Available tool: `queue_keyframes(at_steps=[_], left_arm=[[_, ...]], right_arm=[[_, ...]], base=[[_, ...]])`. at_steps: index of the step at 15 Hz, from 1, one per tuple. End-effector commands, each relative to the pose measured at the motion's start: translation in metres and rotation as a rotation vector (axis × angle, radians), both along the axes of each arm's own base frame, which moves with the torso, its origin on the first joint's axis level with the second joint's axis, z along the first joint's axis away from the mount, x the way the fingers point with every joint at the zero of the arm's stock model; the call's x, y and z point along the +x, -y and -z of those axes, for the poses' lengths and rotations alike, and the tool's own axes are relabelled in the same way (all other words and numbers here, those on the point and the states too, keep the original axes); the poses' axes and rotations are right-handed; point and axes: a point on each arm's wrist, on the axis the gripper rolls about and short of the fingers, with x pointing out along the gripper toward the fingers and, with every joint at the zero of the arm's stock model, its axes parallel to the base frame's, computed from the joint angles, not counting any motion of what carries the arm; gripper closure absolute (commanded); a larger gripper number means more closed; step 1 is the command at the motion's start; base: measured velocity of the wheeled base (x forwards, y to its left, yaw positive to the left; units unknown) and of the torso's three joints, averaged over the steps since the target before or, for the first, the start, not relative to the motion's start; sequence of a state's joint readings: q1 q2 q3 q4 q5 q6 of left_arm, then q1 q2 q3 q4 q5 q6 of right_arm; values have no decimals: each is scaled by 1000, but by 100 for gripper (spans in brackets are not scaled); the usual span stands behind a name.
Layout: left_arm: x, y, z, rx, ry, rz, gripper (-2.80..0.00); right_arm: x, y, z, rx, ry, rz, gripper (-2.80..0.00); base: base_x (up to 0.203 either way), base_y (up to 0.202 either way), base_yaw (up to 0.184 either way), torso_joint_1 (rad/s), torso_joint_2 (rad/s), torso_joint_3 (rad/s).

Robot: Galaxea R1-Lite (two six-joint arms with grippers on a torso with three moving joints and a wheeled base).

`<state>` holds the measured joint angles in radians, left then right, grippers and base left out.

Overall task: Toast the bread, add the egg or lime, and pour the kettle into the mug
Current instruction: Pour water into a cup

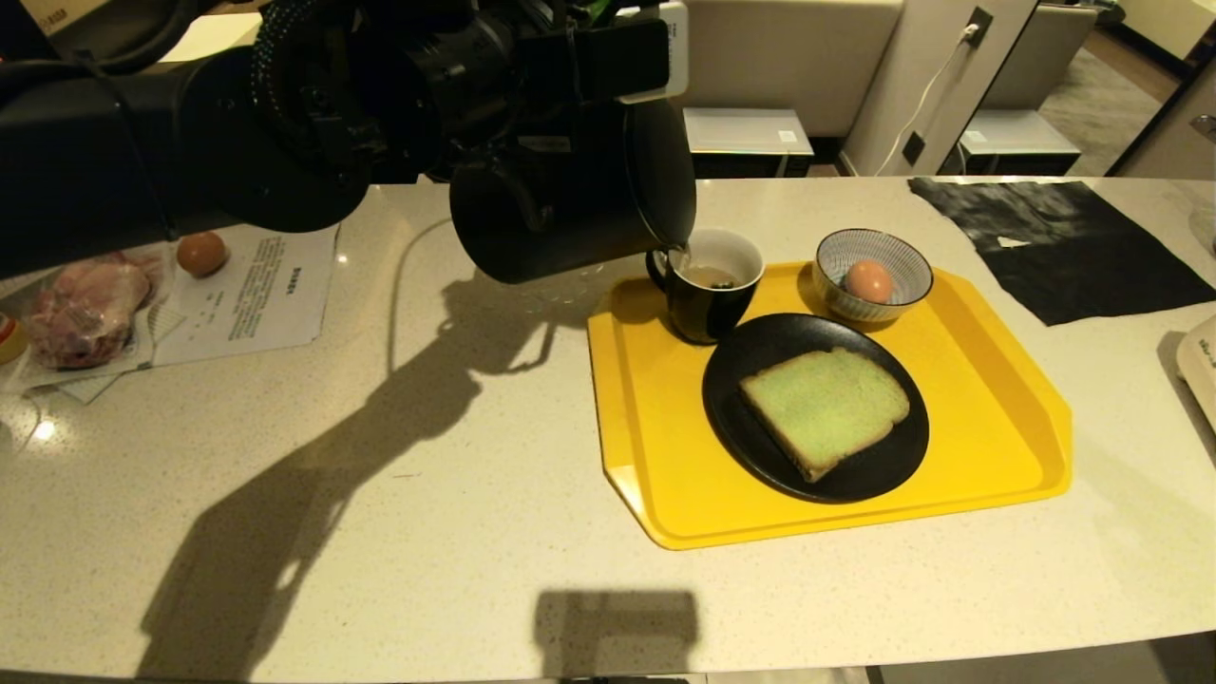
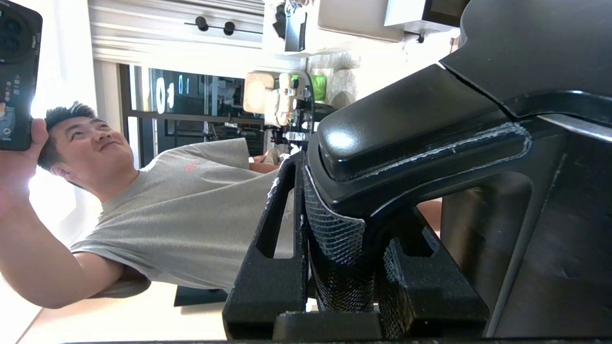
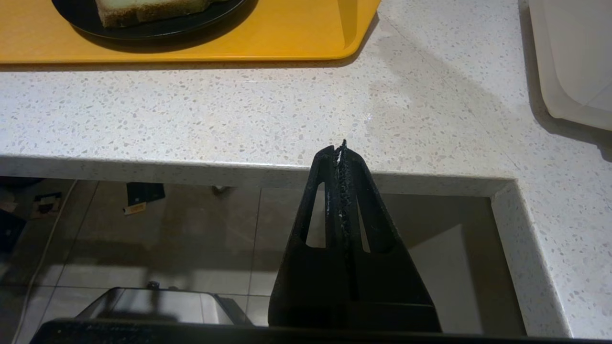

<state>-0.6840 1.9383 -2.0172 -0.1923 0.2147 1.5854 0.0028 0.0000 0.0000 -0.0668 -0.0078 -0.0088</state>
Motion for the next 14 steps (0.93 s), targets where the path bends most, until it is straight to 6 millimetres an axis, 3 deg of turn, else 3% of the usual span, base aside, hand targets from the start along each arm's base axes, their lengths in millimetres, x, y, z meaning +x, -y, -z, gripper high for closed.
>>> queue_keyframes(at_steps=[1, 9, 14], left_arm=[[0, 0, 0, 6, 5, -4, 0], [1, 1, 1, -1, 6, -14, 0], [2, -1, -2, -101, 2, -60, 0]], right_arm=[[2, 0, 8, -1, -28, 0, 0], [2, 0, 8, -1, -28, 0, 0], [2, 0, 8, -1, -28, 0, 0]], base=[[0, 0, 0, 0, 0, 0], [0, 0, 0, 0, 0, 0], [0, 0, 0, 0, 0, 0]])
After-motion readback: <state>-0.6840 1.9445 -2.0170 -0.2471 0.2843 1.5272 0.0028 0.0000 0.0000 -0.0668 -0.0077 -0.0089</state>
